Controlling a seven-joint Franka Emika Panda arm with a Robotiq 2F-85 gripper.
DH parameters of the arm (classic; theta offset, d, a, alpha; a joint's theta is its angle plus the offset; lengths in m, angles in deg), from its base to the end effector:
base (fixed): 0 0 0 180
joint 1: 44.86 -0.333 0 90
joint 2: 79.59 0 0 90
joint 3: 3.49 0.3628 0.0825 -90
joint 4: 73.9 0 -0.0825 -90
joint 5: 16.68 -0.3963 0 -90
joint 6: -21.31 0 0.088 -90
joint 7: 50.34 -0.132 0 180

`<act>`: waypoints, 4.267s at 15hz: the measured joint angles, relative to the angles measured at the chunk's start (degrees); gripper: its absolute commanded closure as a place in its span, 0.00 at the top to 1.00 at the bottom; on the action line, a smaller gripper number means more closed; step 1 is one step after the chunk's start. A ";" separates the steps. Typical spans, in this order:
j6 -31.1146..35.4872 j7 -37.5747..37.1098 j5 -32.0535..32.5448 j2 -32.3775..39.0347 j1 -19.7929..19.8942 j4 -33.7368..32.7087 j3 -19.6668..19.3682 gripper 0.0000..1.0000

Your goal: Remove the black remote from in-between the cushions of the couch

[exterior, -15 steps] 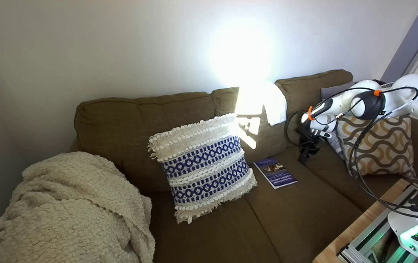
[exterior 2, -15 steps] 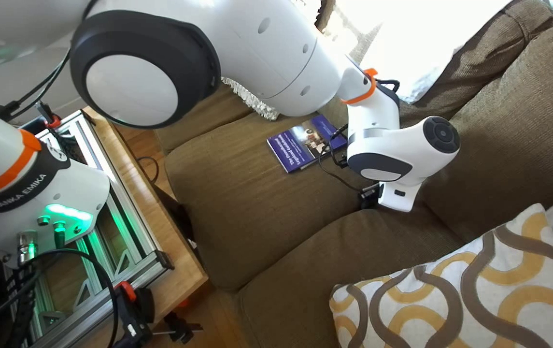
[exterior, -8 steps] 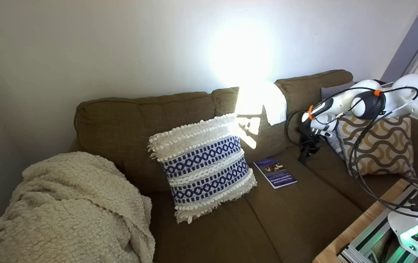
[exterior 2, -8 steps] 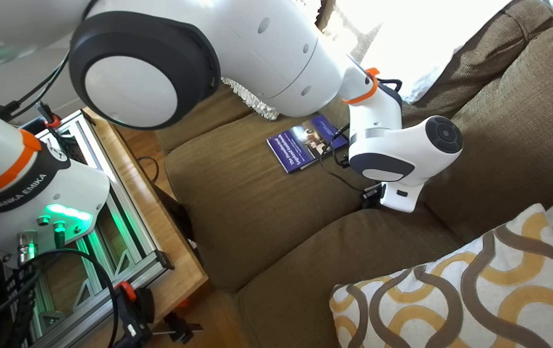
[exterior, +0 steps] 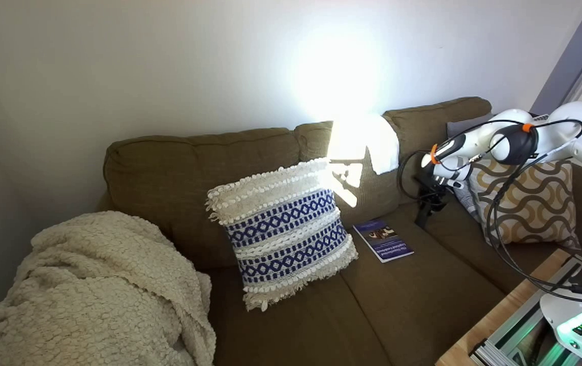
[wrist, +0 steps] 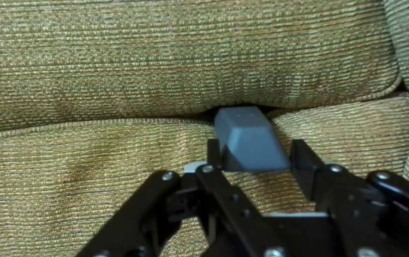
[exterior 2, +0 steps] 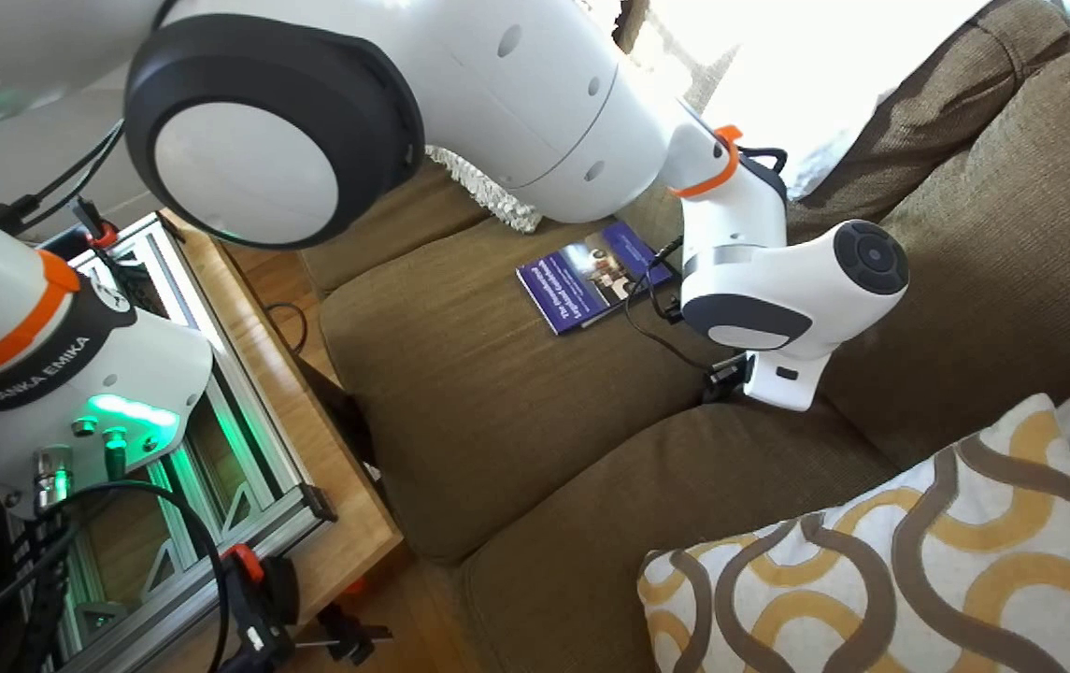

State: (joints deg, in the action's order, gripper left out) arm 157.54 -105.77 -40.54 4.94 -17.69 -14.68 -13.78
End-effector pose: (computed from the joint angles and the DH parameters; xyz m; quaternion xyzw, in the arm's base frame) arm 0.6213 -0.4125 -0.1199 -0.6250 0.7777 0.0583 0.0325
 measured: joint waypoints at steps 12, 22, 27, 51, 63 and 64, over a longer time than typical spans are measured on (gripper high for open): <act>-1.07 0.35 -0.11 -5.59 0.74 3.81 0.33 1.00; -7.13 0.01 -0.07 -0.95 1.09 -1.01 1.33 1.00; -7.12 0.00 0.21 0.82 1.27 -3.03 1.14 1.00; -2.44 -5.24 4.52 0.76 -1.74 -1.35 -1.35 0.26; -11.28 -1.46 4.51 0.67 0.72 -4.22 -0.17 0.26; -12.11 -1.48 4.51 0.58 0.93 -4.41 -0.27 0.26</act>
State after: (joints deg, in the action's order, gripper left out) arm 145.43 -107.25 -36.03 5.52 -16.77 -19.09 -14.05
